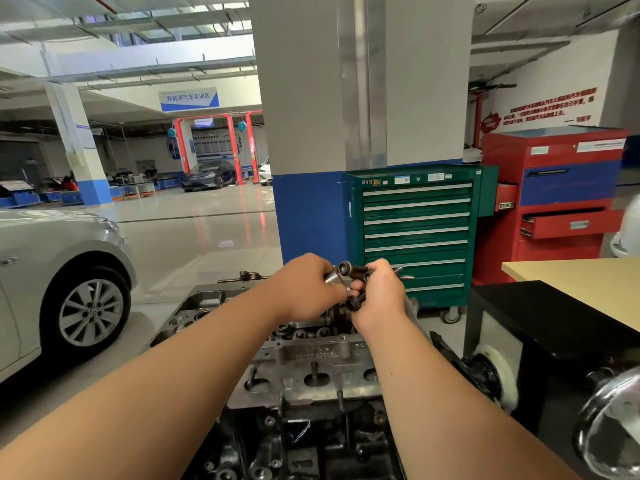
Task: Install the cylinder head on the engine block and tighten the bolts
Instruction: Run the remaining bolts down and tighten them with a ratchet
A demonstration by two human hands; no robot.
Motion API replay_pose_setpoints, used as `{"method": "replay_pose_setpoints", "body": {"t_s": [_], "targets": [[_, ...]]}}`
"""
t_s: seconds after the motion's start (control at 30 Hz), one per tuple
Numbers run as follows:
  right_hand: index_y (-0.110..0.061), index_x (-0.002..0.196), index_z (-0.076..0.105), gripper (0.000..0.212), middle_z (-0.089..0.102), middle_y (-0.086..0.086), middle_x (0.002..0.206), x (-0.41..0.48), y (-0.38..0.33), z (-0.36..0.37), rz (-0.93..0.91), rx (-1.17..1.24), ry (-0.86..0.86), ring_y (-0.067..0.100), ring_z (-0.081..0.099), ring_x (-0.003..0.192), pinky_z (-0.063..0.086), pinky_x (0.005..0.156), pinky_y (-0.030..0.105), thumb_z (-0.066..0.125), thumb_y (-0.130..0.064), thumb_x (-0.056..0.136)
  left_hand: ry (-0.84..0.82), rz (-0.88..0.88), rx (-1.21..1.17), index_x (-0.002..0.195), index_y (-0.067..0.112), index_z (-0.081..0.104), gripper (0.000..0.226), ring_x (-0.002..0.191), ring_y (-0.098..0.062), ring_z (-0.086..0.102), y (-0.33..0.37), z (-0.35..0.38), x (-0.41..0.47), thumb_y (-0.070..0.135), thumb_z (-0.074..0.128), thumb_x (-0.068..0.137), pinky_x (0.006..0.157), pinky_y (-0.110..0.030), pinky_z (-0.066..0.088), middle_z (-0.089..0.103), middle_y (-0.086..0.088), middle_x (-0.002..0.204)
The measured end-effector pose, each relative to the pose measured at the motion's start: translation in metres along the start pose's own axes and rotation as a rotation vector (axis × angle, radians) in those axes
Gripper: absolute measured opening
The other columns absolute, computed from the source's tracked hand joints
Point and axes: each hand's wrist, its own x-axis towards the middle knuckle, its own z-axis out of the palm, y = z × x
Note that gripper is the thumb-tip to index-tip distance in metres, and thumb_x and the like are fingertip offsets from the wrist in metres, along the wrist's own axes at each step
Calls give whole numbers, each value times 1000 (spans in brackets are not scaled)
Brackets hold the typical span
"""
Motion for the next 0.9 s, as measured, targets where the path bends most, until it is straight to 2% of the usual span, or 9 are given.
{"method": "replay_pose_setpoints", "body": {"t_s": [0.13, 0.27, 0.37, 0.47, 0.57, 0.63, 0.8, 0.9], "targets": [[-10, 76, 47, 16, 47, 0, 40, -1, 0, 0, 17, 45, -16, 9, 36, 31, 29, 33, 17, 46, -17, 90, -76, -24, 83, 62, 15, 47, 32, 53, -16, 43, -5, 15, -2, 30, 60, 87, 51, -27, 33, 48, -1, 57], [-11, 73, 47, 17, 49, -1, 40, -1, 0, 1, 4, 60, -11, 8, 37, 30, 29, 32, 17, 46, -17, 89, -128, -68, 92, 65, 15, 49, 26, 57, -17, 45, -7, 21, -2, 28, 61, 85, 52, -27, 33, 50, -2, 61], [-10, 74, 47, 16, 51, 1, 42, 0, 1, 0, -8, 69, -10, 9, 37, 30, 29, 32, 17, 46, -16, 89, -50, -100, -30, 68, 11, 56, 25, 53, -16, 42, -6, 14, 2, 29, 62, 85, 53, -26, 34, 49, -1, 58], [-10, 76, 48, 14, 52, 2, 49, 3, 0, -2, -17, 70, 1, 9, 38, 32, 29, 33, 19, 47, -16, 89, 74, -135, -131, 87, 1, 65, 28, 49, -16, 40, -5, -1, 10, 29, 63, 85, 50, -24, 33, 49, -3, 60], [-10, 77, 48, 14, 52, 2, 50, 2, 0, -2, -13, 100, -12, 9, 38, 32, 29, 33, 17, 46, -16, 89, 87, -120, -173, 95, 0, 66, 28, 54, -18, 44, -3, -5, 12, 26, 61, 85, 55, -27, 37, 53, -5, 67], [-10, 77, 48, 14, 53, 1, 47, 1, 0, -2, -14, 96, -12, 8, 39, 32, 29, 33, 17, 46, -15, 89, 104, -105, -165, 93, -1, 66, 28, 57, -18, 46, -2, -3, 11, 26, 60, 86, 58, -29, 39, 54, -5, 68], [-10, 80, 49, 12, 54, 1, 52, 3, -1, -2, -8, 79, -32, 8, 38, 35, 29, 34, 19, 45, -17, 89, 116, -40, -39, 75, 5, 58, 23, 52, -17, 42, 11, -5, 11, 25, 57, 85, 52, -28, 34, 48, -3, 59], [-11, 77, 49, 15, 53, -2, 48, 2, 0, -2, -1, 71, -36, 7, 38, 36, 29, 35, 20, 44, -17, 89, 131, -24, -4, 79, 1, 59, 25, 54, -19, 42, 15, -6, 11, 25, 56, 86, 53, -29, 35, 49, -6, 62]]}}
